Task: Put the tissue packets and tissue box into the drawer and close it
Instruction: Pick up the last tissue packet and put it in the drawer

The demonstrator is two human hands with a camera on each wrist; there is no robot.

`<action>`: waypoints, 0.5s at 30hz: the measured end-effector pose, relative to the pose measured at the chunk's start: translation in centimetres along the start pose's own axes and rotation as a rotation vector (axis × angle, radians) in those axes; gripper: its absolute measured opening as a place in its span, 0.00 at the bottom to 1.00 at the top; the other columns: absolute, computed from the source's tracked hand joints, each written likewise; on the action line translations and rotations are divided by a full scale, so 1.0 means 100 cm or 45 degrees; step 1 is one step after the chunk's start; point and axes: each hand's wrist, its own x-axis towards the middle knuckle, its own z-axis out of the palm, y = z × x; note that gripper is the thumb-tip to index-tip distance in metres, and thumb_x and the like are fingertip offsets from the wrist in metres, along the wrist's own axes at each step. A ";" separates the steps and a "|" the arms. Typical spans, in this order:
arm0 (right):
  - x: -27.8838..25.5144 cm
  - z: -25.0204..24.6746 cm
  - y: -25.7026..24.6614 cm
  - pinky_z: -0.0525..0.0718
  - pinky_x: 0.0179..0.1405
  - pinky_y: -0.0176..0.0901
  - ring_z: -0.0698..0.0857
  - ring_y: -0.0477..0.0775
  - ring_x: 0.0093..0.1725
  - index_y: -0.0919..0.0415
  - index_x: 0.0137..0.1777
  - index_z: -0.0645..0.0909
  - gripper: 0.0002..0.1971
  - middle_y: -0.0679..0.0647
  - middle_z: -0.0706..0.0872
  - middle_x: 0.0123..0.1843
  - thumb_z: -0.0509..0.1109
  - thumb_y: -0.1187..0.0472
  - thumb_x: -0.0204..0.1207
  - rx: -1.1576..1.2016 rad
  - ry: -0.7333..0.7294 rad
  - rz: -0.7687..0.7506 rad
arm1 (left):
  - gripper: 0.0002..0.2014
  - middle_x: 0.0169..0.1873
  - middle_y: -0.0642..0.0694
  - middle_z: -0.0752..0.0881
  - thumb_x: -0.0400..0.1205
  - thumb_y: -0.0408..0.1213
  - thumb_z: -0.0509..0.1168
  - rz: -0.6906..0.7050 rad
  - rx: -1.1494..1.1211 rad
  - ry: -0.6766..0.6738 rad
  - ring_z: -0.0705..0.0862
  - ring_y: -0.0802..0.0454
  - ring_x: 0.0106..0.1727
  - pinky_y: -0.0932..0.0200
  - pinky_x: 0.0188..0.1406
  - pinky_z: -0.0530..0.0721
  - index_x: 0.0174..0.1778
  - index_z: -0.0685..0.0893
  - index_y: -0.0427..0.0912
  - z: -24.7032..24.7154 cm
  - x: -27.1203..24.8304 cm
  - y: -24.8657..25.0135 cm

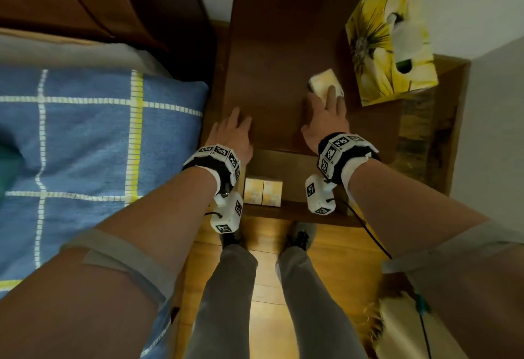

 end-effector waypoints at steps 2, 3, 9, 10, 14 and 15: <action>0.011 0.007 0.003 0.64 0.80 0.64 0.46 0.66 0.87 0.46 0.85 0.52 0.38 0.54 0.43 0.89 0.65 0.63 0.78 0.018 -0.036 0.031 | 0.39 0.88 0.40 0.45 0.82 0.35 0.63 -0.005 0.043 -0.050 0.50 0.38 0.87 0.40 0.86 0.52 0.87 0.52 0.48 0.012 0.006 -0.002; 0.013 0.012 0.004 0.66 0.79 0.64 0.49 0.66 0.87 0.48 0.85 0.54 0.38 0.54 0.47 0.89 0.66 0.65 0.77 0.014 0.019 0.028 | 0.40 0.88 0.40 0.44 0.82 0.34 0.62 -0.001 0.056 -0.051 0.49 0.38 0.87 0.40 0.86 0.50 0.87 0.50 0.48 0.016 0.008 -0.002; -0.001 0.025 -0.009 0.76 0.68 0.59 0.72 0.67 0.74 0.55 0.68 0.74 0.26 0.58 0.79 0.69 0.70 0.68 0.70 0.056 0.299 -0.114 | 0.42 0.88 0.42 0.41 0.81 0.33 0.62 0.018 0.068 -0.157 0.46 0.41 0.88 0.39 0.86 0.48 0.88 0.46 0.49 0.009 0.012 -0.009; -0.003 0.027 -0.010 0.79 0.64 0.57 0.73 0.66 0.72 0.55 0.67 0.74 0.25 0.59 0.77 0.69 0.71 0.69 0.71 0.094 0.227 -0.104 | 0.42 0.88 0.42 0.41 0.81 0.32 0.62 0.019 0.044 -0.166 0.46 0.41 0.88 0.39 0.86 0.48 0.88 0.47 0.49 0.007 0.012 -0.009; -0.011 0.033 -0.011 0.81 0.54 0.55 0.74 0.66 0.69 0.56 0.64 0.75 0.22 0.60 0.72 0.68 0.73 0.72 0.72 0.133 0.152 -0.069 | 0.35 0.88 0.42 0.50 0.83 0.35 0.60 -0.011 -0.141 -0.025 0.54 0.41 0.87 0.41 0.86 0.51 0.87 0.55 0.48 0.005 0.004 -0.008; -0.014 0.035 -0.010 0.82 0.55 0.56 0.74 0.66 0.69 0.56 0.64 0.75 0.24 0.61 0.71 0.69 0.75 0.71 0.70 0.161 0.174 -0.051 | 0.34 0.87 0.41 0.53 0.83 0.36 0.60 -0.042 -0.209 0.054 0.57 0.39 0.86 0.42 0.85 0.54 0.86 0.57 0.47 0.008 0.000 -0.010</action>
